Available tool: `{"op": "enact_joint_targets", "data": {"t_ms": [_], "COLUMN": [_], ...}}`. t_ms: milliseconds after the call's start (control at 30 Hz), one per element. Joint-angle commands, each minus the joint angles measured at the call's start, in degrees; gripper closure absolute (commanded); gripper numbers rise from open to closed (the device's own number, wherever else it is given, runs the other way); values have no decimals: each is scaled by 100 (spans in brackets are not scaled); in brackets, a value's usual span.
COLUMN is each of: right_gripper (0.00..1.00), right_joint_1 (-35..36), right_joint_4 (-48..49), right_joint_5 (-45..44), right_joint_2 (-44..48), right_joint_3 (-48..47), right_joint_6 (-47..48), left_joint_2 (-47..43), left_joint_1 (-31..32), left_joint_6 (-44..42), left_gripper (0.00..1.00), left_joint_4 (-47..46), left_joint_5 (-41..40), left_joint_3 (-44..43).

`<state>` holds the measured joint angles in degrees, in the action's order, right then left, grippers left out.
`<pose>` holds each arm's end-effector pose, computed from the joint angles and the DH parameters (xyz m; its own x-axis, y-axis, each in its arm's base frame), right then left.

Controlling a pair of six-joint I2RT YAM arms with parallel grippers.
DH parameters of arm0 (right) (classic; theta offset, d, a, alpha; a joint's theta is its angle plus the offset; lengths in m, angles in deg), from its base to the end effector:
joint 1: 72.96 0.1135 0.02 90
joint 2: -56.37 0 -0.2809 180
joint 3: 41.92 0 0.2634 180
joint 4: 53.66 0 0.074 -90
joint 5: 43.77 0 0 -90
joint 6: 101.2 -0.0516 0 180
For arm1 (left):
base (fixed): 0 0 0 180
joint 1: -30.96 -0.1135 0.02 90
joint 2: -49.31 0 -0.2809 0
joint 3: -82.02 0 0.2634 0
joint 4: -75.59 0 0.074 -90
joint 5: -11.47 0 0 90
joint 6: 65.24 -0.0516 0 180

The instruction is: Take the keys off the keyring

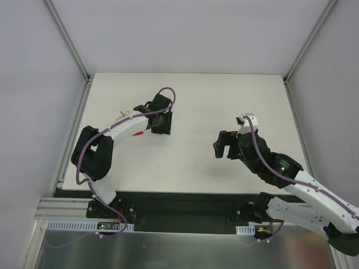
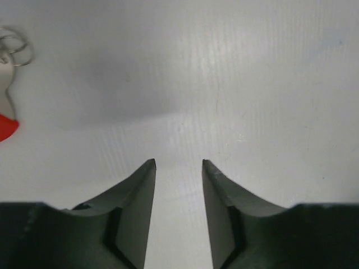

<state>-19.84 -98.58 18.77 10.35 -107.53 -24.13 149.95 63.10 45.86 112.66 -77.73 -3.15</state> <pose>0.1279 0.1308 0.3527 -0.3531 -0.1398 -0.9251 -0.3905 0.9205 0.0100 0.3401 -0.2145 0.2196 -0.8212 0.0908 -0.5634 0.2610 0.9377 -0.2293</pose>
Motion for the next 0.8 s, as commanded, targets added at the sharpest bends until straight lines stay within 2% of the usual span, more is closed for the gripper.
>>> {"op": "enact_joint_targets", "data": {"t_ms": [0, 33, 200, 400, 633, 767], "right_gripper": [4, 4, 4, 4, 4, 4], "right_joint_1": [23, 14, 23, 23, 14, 14], "right_joint_4": [-77, -77, -209, -341, -402, -420], "right_joint_5": [-57, -83, -66, -31, -110, -180], "right_joint_2": [400, 497, 629, 743, 893, 911], "right_joint_3": [173, 191, 77, -46, -2, -29], "right_joint_6": [-386, -438, -412, -342, -342, -289], "left_joint_2": [-440, -388, -28, 553, 1212, 1327], "left_joint_1": [-348, -445, -1078, -1298, -1491, -1562], "left_joint_6": [131, 105, 35, -466, -695, -669], "left_gripper": [57, 54, 57, 61, 66, 66], "left_joint_4": [-202, -158, -96, -18, 185, 220], "left_joint_5": [-1290, -1319, -1011, -1582, -1600, -1653], "left_joint_3": [-23, -59, -349, -972, -1570, -1632]}}
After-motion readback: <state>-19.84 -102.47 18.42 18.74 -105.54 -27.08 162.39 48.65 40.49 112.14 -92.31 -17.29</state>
